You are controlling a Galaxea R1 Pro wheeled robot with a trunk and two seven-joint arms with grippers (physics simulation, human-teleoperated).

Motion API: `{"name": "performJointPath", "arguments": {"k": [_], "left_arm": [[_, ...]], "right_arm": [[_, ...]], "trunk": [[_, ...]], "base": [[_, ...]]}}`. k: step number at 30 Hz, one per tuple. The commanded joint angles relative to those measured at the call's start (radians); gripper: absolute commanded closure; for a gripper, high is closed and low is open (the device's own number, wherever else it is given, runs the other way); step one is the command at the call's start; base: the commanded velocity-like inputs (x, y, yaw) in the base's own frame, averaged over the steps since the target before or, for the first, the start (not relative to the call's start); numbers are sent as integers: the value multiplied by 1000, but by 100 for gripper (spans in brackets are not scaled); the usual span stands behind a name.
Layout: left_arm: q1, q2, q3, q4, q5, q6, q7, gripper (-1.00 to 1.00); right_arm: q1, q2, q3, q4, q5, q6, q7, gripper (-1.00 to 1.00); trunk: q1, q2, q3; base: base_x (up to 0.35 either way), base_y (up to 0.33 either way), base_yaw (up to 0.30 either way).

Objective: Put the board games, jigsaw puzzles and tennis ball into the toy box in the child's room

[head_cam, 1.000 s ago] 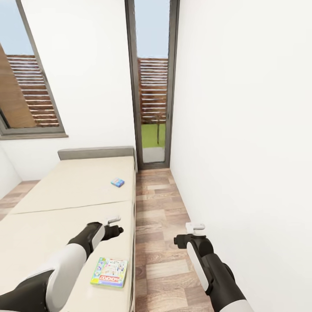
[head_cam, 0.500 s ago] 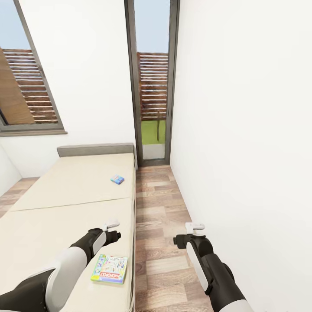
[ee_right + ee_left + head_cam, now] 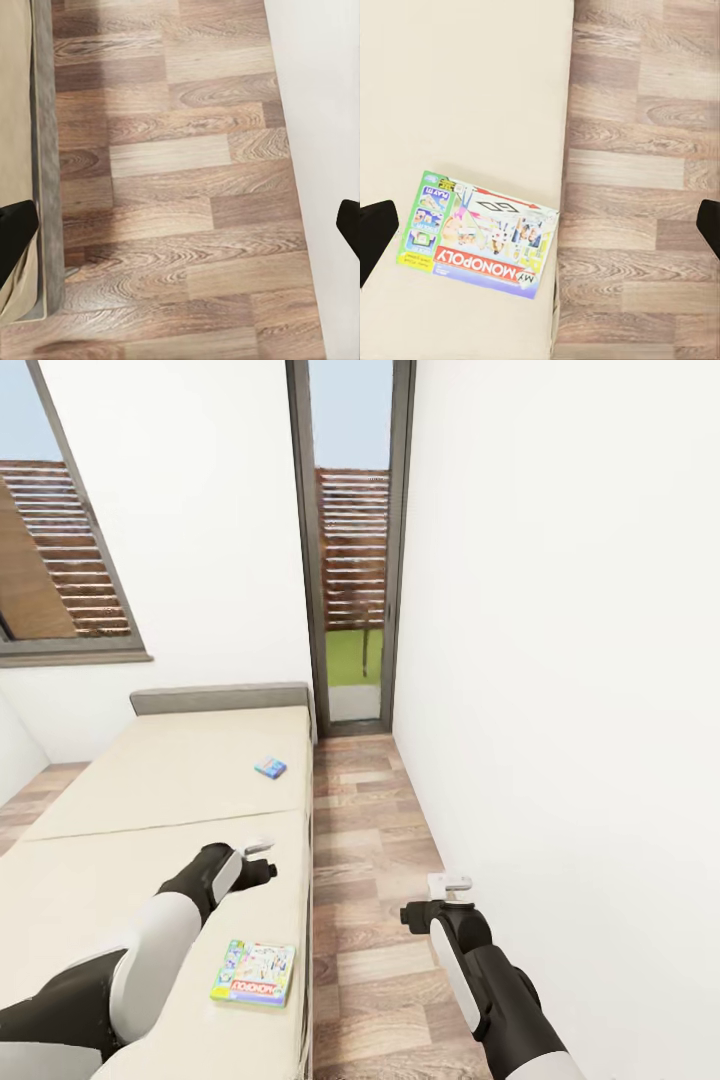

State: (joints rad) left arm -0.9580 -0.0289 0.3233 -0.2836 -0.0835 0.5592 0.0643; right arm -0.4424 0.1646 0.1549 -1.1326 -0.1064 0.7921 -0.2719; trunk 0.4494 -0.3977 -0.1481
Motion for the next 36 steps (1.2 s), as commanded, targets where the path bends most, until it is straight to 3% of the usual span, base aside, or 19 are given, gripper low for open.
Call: {"name": "performJointPath", "arguments": {"k": [1, 5, 11, 36], "left_arm": [[-16, -1, 8, -11, -9, 29, 0, -100], [-65, 0, 8, -36, -9, 93, 0, -100], [-85, 0, 8, -48, -10, 116, 2, -100], [-90, 1, 4, -66, -13, 122, -1, -100]], "right_arm": [[-1, 0, 2, -1, -10, 3, -10, -100], [-1, 0, 2, -1, -10, 4, -10, -100], [-1, 0, 2, -1, -10, 4, -10, -100], [-1, 0, 2, -1, -10, 5, -9, -100]], "trunk": [[1, -2, -4], [1, -2, -11], [1, -2, -20], [1, -2, -62]], "base": [[0, 0, 0], [0, 0, 0], [0, 0, 0], [0, 0, 0]]}}
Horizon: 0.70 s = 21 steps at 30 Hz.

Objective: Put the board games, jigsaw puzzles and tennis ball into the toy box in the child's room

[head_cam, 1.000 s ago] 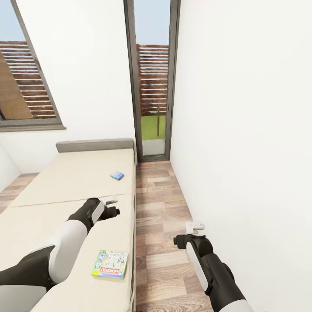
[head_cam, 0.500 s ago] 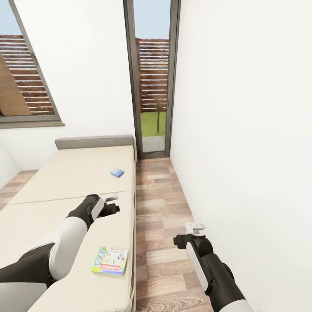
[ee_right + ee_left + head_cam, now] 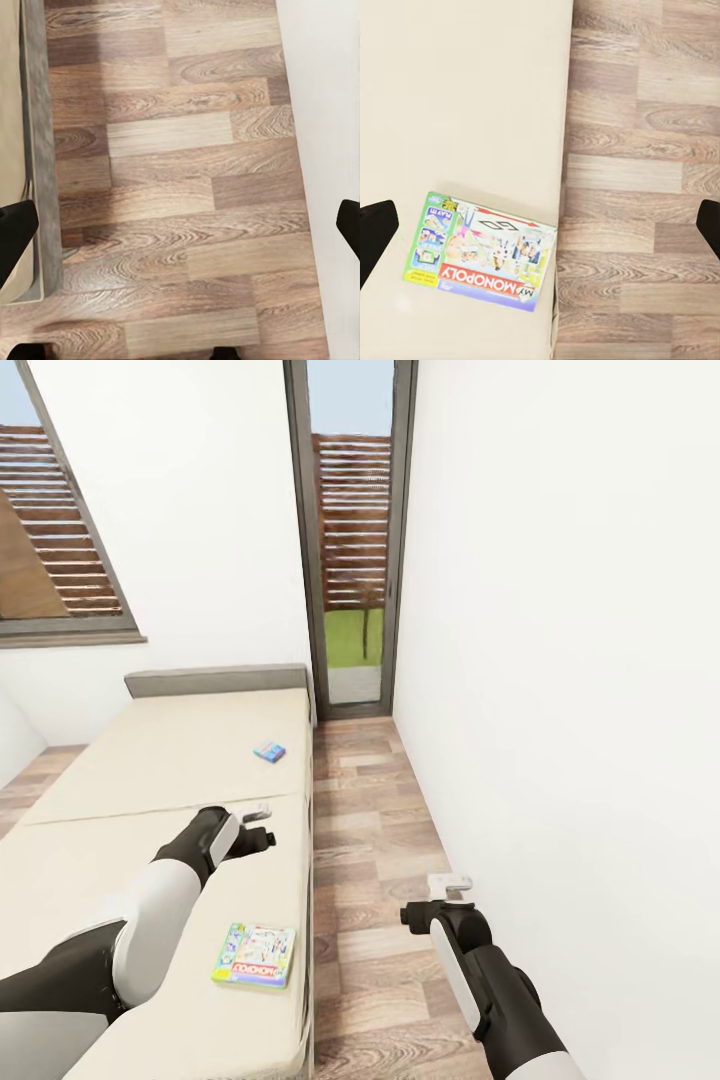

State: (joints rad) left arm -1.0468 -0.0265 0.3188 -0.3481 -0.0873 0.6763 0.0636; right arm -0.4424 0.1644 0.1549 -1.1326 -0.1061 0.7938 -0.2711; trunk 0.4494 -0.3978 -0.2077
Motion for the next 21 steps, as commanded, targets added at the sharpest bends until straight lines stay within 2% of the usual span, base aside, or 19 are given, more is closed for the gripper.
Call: {"name": "performJointPath", "arguments": {"k": [1, 13, 21], "left_arm": [[-1, -1, 8, -3, -8, 5, -1, -100], [-1, -1, 8, -44, -14, 3, 1, -100], [-1, -2, 6, -45, -19, -37, 2, -100]], "right_arm": [[-1, 0, 2, -1, -10, 3, -10, -100], [-1, -1, 2, -1, -10, 3, -10, -100], [-1, -1, 2, -1, -10, 3, -10, -100]], "trunk": [[1, -2, -4], [1, -2, -23], [1, -2, -37]], "base": [[0, 0, 0], [0, 0, 0], [0, 0, 0]]}}
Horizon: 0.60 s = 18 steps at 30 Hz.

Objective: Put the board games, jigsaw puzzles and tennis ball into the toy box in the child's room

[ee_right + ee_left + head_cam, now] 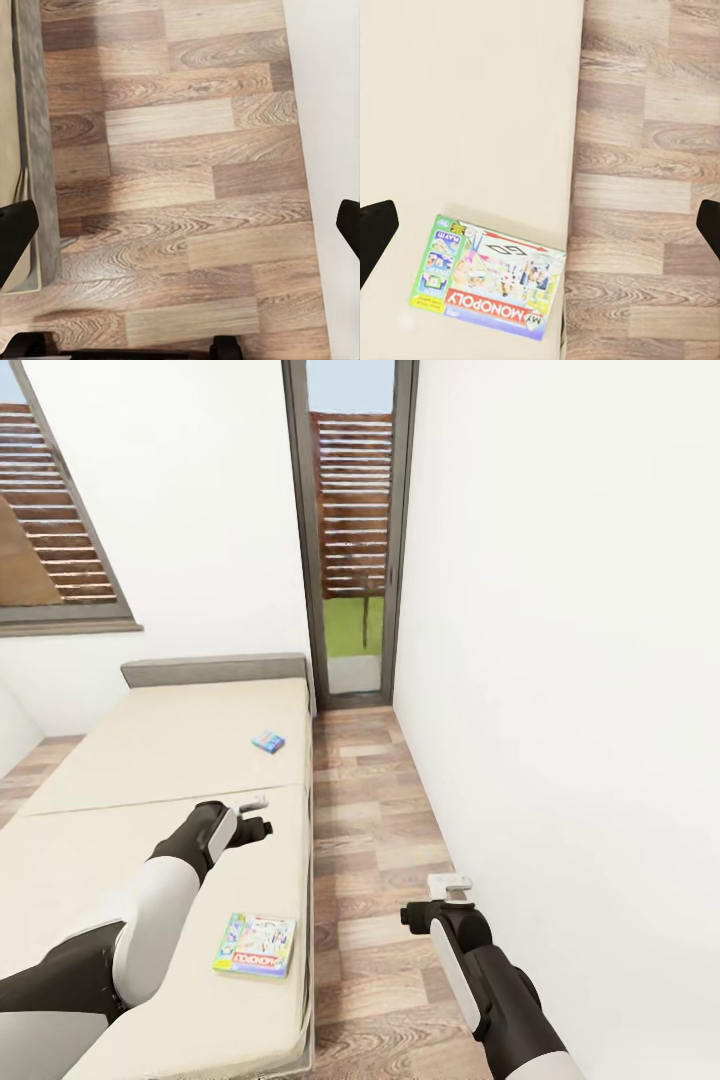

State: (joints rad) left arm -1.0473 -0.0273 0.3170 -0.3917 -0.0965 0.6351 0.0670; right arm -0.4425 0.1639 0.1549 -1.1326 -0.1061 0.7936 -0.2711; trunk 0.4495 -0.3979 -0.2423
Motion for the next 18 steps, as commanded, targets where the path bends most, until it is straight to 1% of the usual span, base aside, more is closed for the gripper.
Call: {"name": "performJointPath", "arguments": {"k": [1, 18], "left_arm": [[-1, -1, 8, -1, -10, 3, -1, -100], [-1, 0, 3, 1, -11, -9, -2, -100]], "right_arm": [[-1, 0, 2, -1, -10, 3, -10, -100], [-1, 0, 2, -1, -10, 4, -11, -100]], "trunk": [[1, -2, -4], [1, -2, -32]], "base": [[0, 0, 0], [0, 0, 0]]}}
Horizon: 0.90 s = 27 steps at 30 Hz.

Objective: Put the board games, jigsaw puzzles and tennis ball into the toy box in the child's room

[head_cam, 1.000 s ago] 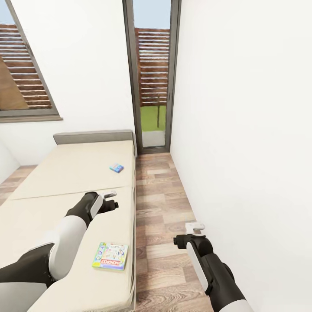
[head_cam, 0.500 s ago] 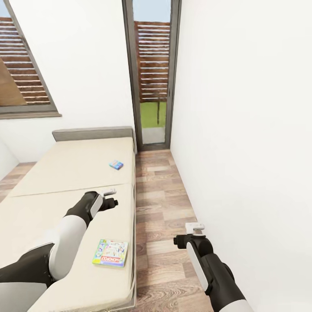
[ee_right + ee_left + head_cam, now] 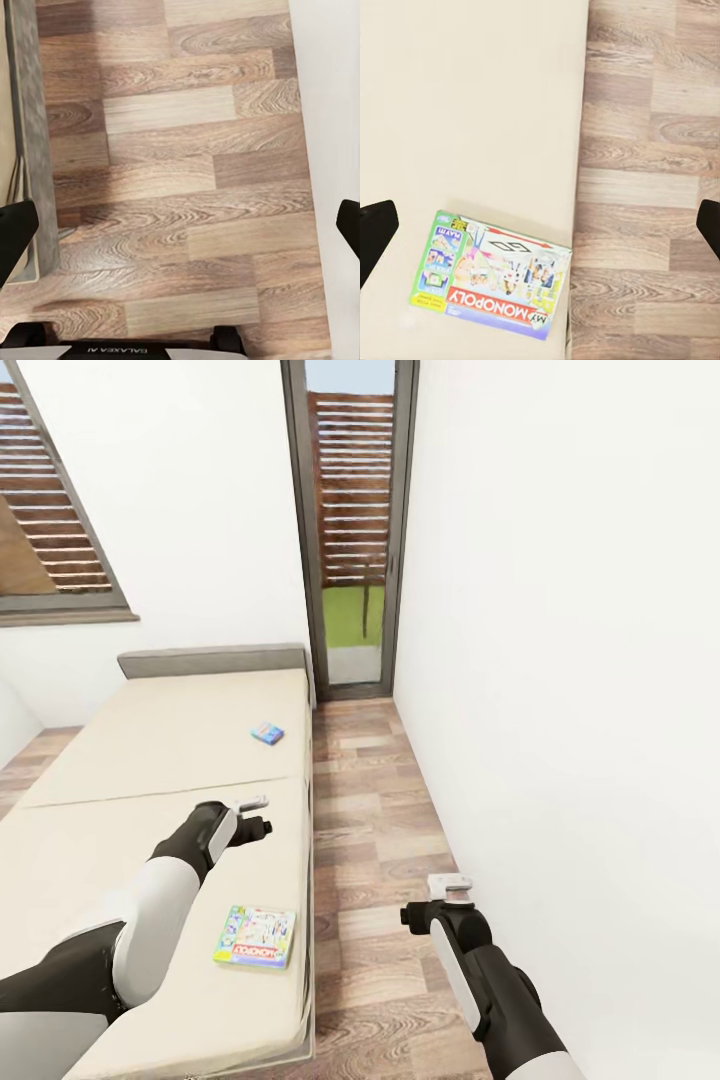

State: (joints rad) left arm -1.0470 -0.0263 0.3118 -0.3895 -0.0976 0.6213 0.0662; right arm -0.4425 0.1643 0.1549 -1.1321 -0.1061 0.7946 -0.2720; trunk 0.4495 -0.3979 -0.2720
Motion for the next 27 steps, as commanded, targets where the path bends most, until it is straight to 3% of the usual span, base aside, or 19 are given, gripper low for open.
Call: {"name": "performJointPath", "arguments": {"k": [1, 8, 27], "left_arm": [[-1, -1, 8, -2, -10, 2, -2, -100], [-1, -2, 5, 0, -10, -48, -3, -100], [-1, -1, 4, 1, -12, -61, -3, -100]], "right_arm": [[-1, 0, 2, -1, -10, 3, -10, -100], [-1, -1, 2, -1, -10, 2, -10, -100], [-1, -1, 2, 0, -10, 3, -10, -100]], "trunk": [[1, -2, -4], [1, -2, -15], [1, -2, -46]], "base": [[0, 0, 0], [0, 0, 0], [0, 0, 0]]}}
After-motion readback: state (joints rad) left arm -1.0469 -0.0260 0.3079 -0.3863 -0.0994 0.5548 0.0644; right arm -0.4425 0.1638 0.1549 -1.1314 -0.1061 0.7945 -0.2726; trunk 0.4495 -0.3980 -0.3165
